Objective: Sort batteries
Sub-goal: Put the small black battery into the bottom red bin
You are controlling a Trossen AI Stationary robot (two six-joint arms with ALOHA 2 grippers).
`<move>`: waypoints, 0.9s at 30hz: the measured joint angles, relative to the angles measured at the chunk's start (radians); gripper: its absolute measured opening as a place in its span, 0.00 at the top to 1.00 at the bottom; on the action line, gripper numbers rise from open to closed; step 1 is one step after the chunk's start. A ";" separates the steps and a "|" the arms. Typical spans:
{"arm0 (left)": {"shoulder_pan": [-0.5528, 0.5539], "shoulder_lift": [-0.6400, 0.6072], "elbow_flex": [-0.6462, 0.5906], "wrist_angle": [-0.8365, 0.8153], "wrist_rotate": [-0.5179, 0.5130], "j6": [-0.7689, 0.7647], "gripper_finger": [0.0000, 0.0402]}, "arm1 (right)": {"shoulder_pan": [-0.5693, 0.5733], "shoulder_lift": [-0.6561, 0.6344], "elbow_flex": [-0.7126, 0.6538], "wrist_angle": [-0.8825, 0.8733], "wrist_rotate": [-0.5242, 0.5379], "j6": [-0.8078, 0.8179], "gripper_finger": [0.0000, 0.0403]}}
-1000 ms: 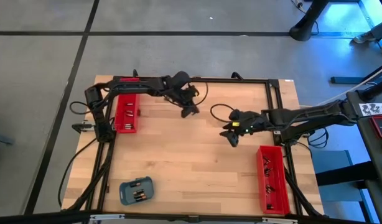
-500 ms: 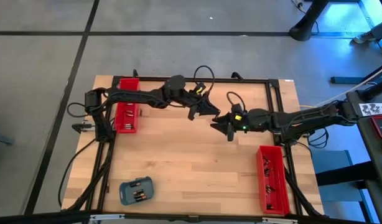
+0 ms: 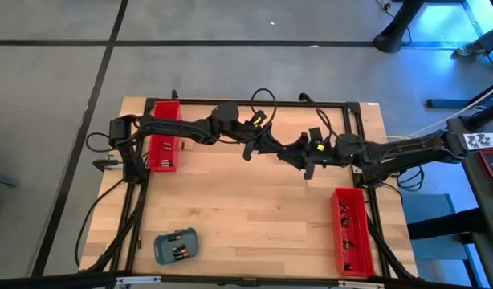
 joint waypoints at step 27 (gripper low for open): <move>0.000 0.000 0.000 0.004 -0.083 0.002 0.95 | 0.000 -0.002 0.011 -0.073 -0.033 -0.036 0.92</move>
